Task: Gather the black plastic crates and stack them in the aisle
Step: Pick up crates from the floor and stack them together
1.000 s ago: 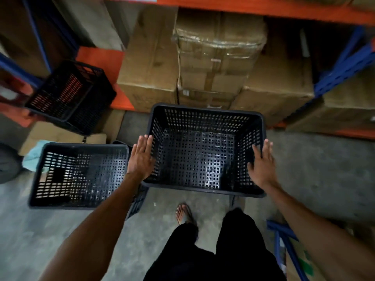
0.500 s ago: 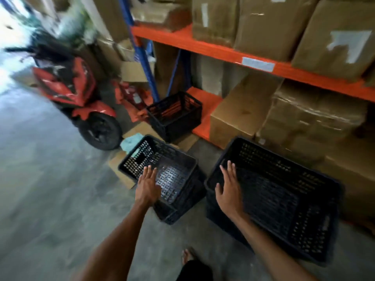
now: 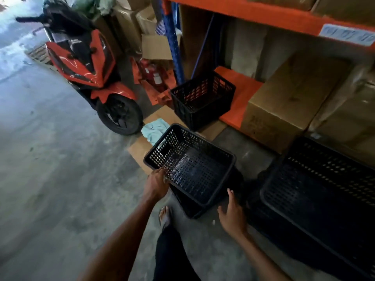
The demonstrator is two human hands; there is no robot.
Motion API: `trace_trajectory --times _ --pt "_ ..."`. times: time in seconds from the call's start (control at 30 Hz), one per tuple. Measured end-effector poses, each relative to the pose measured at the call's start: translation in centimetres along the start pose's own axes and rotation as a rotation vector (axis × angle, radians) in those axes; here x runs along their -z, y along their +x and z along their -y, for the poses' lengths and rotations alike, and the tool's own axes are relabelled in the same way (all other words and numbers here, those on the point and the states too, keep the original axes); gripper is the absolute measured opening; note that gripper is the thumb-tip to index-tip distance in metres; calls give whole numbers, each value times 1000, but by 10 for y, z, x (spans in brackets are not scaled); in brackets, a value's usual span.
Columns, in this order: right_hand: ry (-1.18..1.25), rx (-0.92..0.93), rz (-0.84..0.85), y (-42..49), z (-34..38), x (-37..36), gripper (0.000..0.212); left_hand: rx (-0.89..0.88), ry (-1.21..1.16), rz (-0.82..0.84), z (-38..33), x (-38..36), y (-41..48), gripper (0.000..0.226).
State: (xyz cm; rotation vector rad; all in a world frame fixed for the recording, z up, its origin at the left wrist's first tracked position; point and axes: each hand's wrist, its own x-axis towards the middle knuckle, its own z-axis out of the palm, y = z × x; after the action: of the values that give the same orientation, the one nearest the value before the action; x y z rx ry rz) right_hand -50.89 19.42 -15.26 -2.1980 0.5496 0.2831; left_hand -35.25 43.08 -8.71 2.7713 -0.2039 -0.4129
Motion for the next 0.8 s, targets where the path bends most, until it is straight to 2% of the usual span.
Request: trace_trajectory --times 0.1,0.27,0.33,0.43,0.53,0.7,0.8 --pt "90 -211 -28 52 -3 -35 74 -42 40 47 48 -11 73 54" --pt "232 -681 -275 152 -21 -105 75 -86 203 123 134 -51 242 79" --pt "260 -772 -318 175 -32 -120 76 -39 219 128 157 -70 290 84" --pt "294 -863 -351 203 -48 -151 80 116 83 172 183 -102 353 87" --pt "346 -906 -386 239 -59 -167 76 258 -50 173 203 -123 395 84" --pt "404 -1033 -541 272 -73 -182 44 269 -60 307 223 -152 418 47" --pt "490 -1059 -555 270 -67 -184 39 290 -144 330 232 -152 419 40"
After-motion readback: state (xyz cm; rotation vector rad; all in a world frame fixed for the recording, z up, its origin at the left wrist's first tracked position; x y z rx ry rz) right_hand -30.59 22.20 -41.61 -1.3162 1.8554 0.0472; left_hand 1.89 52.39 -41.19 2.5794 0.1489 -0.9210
